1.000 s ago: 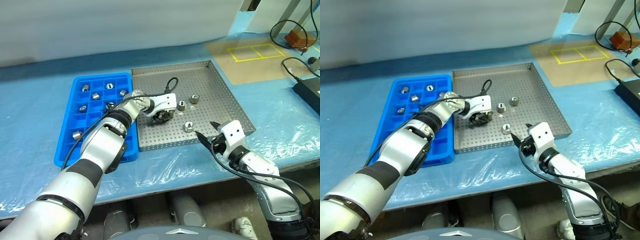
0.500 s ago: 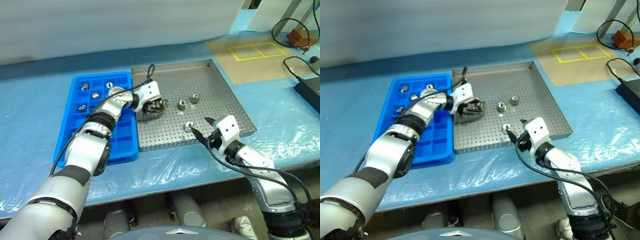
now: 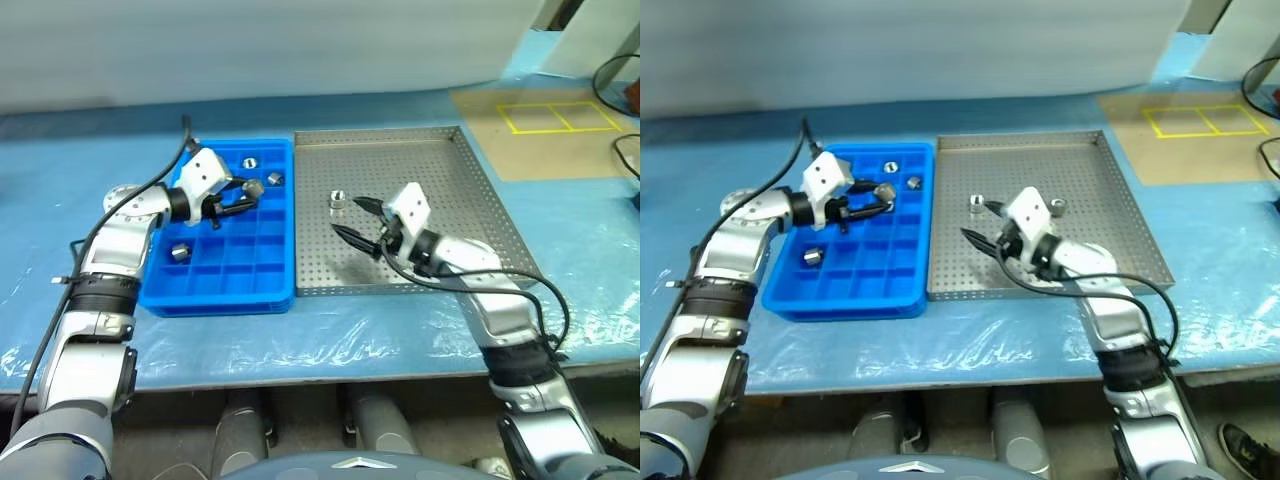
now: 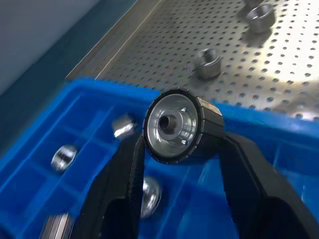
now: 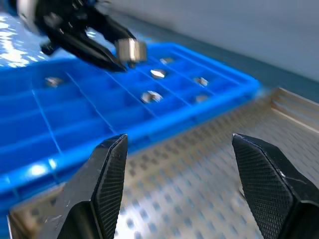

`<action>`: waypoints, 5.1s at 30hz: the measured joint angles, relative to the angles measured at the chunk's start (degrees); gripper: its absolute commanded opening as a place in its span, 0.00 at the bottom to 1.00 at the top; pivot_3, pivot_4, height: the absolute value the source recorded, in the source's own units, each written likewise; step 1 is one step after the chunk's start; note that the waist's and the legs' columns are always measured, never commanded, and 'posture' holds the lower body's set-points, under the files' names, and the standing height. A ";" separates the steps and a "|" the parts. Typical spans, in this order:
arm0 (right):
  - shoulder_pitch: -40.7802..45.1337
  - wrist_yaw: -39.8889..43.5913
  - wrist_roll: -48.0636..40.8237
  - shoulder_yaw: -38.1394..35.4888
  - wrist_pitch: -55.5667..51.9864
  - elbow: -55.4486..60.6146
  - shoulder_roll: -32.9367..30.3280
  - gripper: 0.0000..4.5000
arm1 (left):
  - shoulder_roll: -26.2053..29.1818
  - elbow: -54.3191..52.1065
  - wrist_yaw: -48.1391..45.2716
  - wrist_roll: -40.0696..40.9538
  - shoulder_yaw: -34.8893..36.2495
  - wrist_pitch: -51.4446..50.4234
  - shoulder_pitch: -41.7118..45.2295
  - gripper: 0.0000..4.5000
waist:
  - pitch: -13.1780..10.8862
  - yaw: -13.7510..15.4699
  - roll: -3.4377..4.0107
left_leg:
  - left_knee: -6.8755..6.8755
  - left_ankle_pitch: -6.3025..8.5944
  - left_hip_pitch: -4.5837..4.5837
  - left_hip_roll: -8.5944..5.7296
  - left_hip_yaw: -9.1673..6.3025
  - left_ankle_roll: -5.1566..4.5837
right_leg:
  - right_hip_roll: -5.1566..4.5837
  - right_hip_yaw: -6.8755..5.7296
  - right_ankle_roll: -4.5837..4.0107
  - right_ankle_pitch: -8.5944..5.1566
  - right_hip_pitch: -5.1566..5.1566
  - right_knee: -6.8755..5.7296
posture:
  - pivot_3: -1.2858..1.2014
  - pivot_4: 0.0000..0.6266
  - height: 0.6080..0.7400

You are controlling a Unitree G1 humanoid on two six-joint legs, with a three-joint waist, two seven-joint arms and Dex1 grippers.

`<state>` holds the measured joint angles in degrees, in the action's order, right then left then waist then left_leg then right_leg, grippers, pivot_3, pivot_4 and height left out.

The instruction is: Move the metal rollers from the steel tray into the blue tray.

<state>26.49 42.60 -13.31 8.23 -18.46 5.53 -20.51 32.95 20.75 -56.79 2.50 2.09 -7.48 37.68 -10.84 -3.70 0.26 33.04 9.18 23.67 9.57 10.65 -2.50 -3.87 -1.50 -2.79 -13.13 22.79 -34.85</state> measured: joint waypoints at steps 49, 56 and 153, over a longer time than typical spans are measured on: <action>-3.37 1.53 0.33 -0.91 1.20 -0.66 -4.38 0.75 | -8.85 22.24 3.12 -0.56 -5.13 7.37 13.40 0.84 | -0.01 6.14 -0.07 | -0.34 -0.30 -0.02 0.19 0.77 0.22 | -0.02 0.21 -0.01 -0.01 0.28 -0.04 | 0.40 0.24 1.00; -9.48 -2.78 0.30 -7.18 -0.07 3.54 -6.79 0.75 | -15.33 39.37 6.73 -4.23 -7.09 14.77 29.58 0.84 | -0.01 4.70 -0.08 | -0.37 -0.25 0.00 0.19 0.78 0.11 | 0.00 0.22 0.01 -0.02 0.29 0.04 | 0.35 0.24 1.00; -38.27 -16.39 -11.60 -21.86 -14.36 30.90 -10.41 0.75 | -39.97 53.52 5.31 -17.78 -17.34 17.72 27.76 0.40 | 0.04 -11.51 0.03 | 0.45 1.01 0.37 -1.31 0.69 -2.04 | -1.47 -0.20 0.45 -0.15 -0.91 1.67 | 0.25 0.24 1.00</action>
<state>-11.78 26.21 -24.91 -13.63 -32.82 36.43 -30.91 -7.03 74.27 -51.48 -15.28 -15.24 10.24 65.44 -10.81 -15.21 0.29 33.49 10.19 24.04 8.26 11.34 -4.54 -5.34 -1.70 -2.34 -13.28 21.88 -33.19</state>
